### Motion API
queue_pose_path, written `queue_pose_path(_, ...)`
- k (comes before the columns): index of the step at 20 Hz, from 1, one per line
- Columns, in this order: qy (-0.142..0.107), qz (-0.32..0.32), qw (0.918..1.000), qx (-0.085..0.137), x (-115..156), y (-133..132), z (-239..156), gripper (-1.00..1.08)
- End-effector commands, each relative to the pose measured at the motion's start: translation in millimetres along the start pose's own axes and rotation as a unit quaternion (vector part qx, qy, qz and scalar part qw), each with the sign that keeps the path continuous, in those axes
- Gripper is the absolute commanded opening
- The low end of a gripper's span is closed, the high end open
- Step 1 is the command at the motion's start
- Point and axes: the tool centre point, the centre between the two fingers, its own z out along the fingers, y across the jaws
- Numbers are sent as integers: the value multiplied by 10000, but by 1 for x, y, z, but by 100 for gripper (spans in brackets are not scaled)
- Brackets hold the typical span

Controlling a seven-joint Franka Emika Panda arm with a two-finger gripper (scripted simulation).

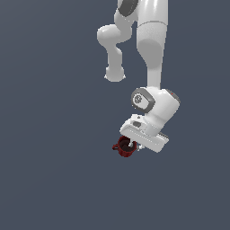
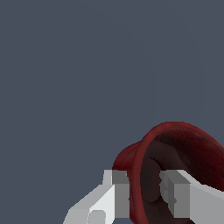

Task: Pick up the object and move it to a goal position.

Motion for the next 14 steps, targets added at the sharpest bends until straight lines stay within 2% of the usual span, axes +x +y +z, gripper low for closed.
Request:
queue_pose_path(1,-3,-4,10000,0,-1,0,0,-100)
queue_pose_path(8,0,1,10000,0,0,1,-4,-100)
queue_pose_path(14,-6,2,10000,4,0,8,-23,-100)
